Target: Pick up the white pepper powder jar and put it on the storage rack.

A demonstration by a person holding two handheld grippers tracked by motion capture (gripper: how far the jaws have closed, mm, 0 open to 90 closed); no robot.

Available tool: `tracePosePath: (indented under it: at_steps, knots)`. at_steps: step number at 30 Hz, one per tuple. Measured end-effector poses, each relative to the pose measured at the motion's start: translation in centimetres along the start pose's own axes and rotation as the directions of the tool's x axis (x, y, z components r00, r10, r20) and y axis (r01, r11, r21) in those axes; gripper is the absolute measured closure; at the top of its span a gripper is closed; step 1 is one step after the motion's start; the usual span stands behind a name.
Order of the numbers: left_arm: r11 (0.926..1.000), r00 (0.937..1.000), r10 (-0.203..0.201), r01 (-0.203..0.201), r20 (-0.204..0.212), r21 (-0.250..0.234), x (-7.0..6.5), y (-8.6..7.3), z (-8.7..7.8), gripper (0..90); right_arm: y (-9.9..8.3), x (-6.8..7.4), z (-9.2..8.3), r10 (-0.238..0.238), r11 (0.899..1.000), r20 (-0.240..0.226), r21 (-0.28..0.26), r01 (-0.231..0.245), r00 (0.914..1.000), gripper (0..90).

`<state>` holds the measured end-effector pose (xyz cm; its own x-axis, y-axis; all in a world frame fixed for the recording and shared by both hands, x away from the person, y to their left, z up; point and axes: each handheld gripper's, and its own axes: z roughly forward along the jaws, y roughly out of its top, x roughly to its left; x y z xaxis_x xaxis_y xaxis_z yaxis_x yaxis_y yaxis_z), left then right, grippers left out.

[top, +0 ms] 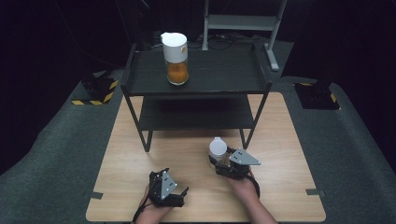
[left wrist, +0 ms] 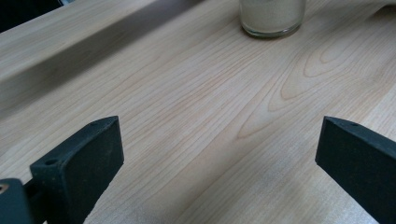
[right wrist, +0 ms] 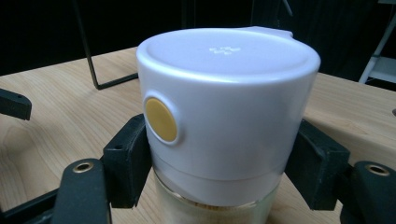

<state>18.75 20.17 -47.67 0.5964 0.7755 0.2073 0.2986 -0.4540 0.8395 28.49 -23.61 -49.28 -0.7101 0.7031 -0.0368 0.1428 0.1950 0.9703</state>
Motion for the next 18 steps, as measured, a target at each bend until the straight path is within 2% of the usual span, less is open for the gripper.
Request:
tracePosePath:
  at_steps: [4, 18]
  knots:
    - [1.0, 1.0, 0.0, 0.0, 0.001, 0.0, 0.0, 0.0, 0.0, 1.2, -0.1, -0.1, -0.1, 0.012, 1.0, -0.003, -0.006, -0.012, 0.9999, 30.1]
    - [1.0, 1.0, 0.008, -0.008, -0.001, 0.003, -0.1, 0.1, 0.0, 1.2, 0.2, 0.1, -2.2, -0.016, 1.0, 0.009, -0.023, 0.016, 0.9998, 30.1]
